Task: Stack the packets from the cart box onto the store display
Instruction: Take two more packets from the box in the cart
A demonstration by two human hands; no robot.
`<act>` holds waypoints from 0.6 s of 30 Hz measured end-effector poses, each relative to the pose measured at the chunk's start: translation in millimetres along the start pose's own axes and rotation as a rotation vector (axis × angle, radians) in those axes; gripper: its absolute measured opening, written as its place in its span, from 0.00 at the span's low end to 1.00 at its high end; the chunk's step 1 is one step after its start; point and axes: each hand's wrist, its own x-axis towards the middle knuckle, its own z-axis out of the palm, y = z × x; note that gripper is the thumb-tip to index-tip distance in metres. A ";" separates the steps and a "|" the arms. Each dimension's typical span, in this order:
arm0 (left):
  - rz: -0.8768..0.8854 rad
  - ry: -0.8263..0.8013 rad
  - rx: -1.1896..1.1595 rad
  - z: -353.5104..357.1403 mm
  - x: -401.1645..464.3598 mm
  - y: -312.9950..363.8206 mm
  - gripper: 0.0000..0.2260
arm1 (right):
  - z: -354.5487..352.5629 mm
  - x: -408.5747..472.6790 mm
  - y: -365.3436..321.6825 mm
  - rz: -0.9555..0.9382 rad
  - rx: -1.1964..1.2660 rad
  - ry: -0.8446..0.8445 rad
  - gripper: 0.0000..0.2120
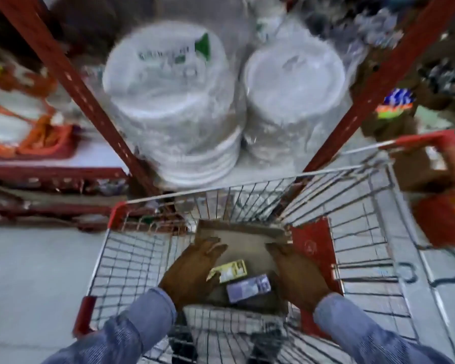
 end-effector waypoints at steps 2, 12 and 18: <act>-0.060 -0.083 -0.035 57.5 10.1 -15.4 0.30 | 49.5 28.1 7.9 0.015 0.009 -0.122 0.29; -0.170 -0.278 -0.083 177.3 54.5 -42.9 0.30 | 176.0 84.6 24.8 -0.110 -0.103 -0.259 0.19; -0.164 -0.274 -0.032 196.6 63.0 -45.2 0.24 | 207.0 92.3 26.4 -0.134 -0.159 -0.295 0.20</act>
